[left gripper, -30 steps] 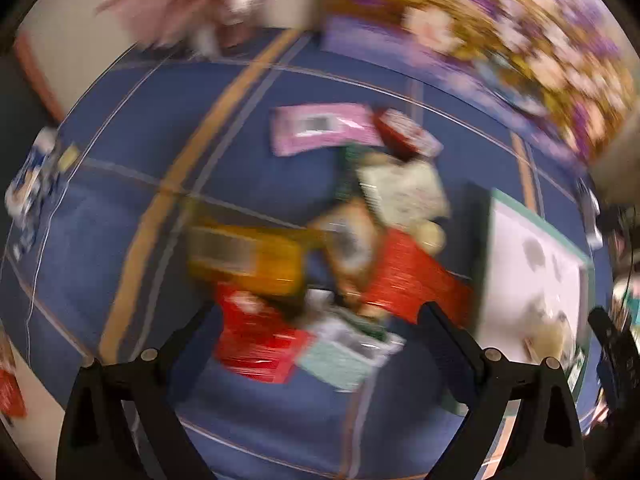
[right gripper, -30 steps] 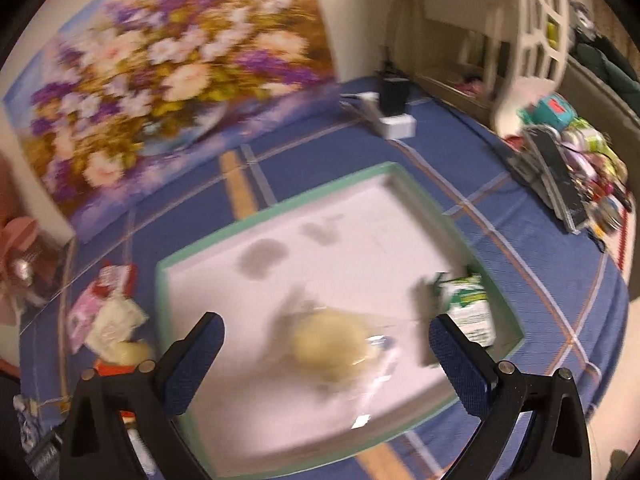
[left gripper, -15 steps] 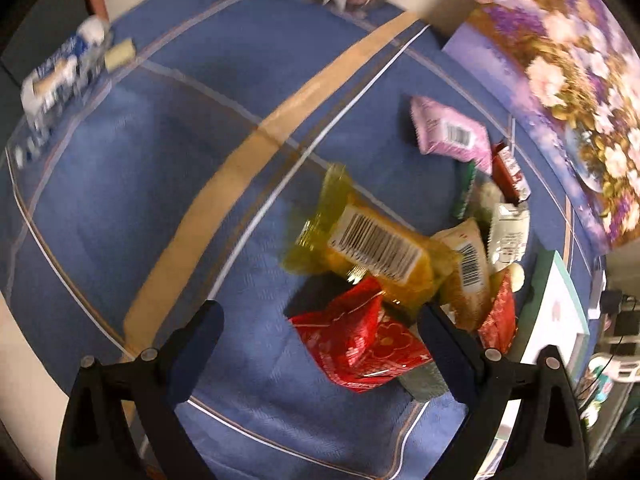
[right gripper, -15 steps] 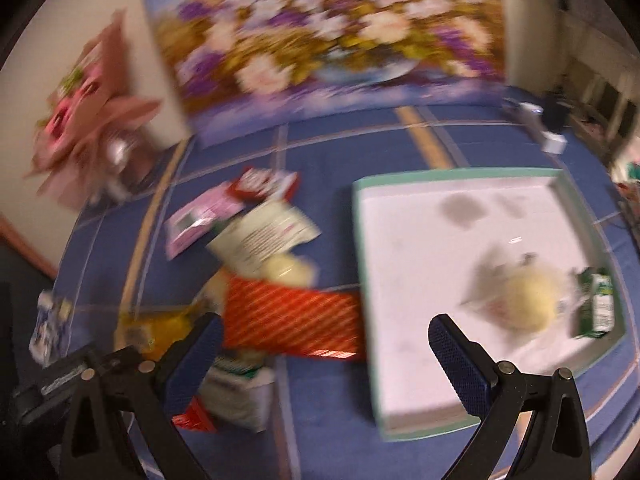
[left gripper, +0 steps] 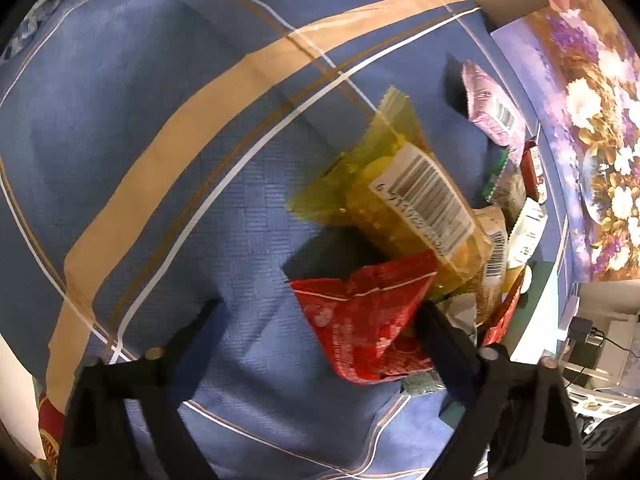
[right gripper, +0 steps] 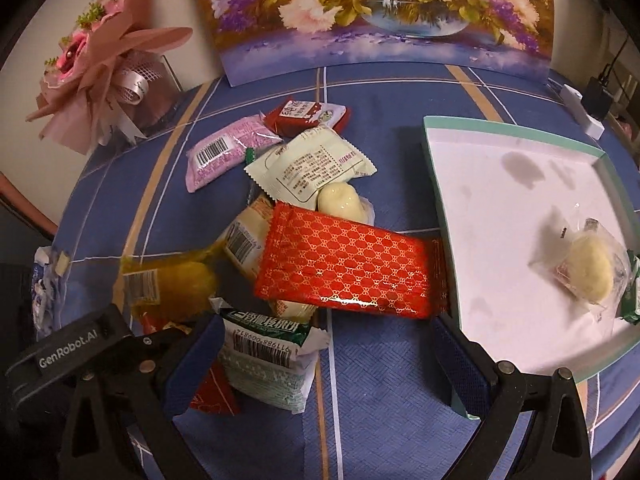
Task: Organize snacks
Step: 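Grasp the red wrapped snack with left tool while right tool grasps green barcode pack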
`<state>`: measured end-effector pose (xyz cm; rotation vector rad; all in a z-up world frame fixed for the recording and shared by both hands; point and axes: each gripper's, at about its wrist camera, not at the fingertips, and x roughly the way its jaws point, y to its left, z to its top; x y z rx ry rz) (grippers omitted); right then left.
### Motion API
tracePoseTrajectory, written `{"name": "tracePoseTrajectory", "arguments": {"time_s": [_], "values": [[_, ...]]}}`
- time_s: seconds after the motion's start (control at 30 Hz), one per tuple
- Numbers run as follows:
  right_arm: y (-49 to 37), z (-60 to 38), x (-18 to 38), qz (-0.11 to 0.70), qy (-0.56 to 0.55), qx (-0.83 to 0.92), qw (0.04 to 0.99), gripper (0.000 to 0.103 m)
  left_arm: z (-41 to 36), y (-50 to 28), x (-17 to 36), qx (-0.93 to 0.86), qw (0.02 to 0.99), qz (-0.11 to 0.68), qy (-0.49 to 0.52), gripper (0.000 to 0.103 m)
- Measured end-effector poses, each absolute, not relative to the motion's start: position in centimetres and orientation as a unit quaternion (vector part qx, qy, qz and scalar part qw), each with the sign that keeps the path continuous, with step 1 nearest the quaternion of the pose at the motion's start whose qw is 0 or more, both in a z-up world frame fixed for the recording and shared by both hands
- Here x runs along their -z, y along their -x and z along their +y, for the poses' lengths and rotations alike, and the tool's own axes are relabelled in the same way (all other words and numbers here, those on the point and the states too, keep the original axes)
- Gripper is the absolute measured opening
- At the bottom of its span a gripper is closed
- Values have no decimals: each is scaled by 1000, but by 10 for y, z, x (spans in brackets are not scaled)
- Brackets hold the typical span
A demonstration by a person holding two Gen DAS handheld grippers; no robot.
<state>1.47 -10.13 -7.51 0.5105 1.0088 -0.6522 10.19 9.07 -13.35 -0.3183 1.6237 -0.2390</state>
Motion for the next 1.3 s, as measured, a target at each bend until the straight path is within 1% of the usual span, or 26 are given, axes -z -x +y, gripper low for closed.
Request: {"name": "tracePoseTrajectory", "arguments": {"time_s": [0.03,0.07,0.13,0.33,0.63,0.87,0.97,1.0,1.1,1.23,1.3], "values": [[-14,-101,75,470,-237,304,794,103,91,-102,133,106,673,719,140,75],[-14,-102,75,469,-238,304,794,103,90,-101,132,108,674,717,143,72],[-14,-102,74,469,-239,303,795,103,88,-103,133,122,667,717,164,53],[-15,-102,77,473,-239,304,791,103,85,-104,136,124,665,717,167,53],[-23,-92,88,489,-241,283,789,103,102,-114,118,54,717,687,106,53],[-35,-78,101,509,-226,265,788,103,84,-119,124,60,713,693,93,54],[-36,-76,108,516,-223,262,784,103,82,-118,136,68,693,710,101,59],[-37,-76,111,518,-223,262,783,103,79,-119,135,69,697,707,97,61],[-37,-77,117,524,-222,264,779,103,71,-122,136,69,700,706,85,64],[-40,-74,120,528,-202,269,780,103,52,-120,136,78,708,700,47,74],[-44,-69,123,530,-191,271,781,103,39,-117,137,78,712,697,29,76]]}}
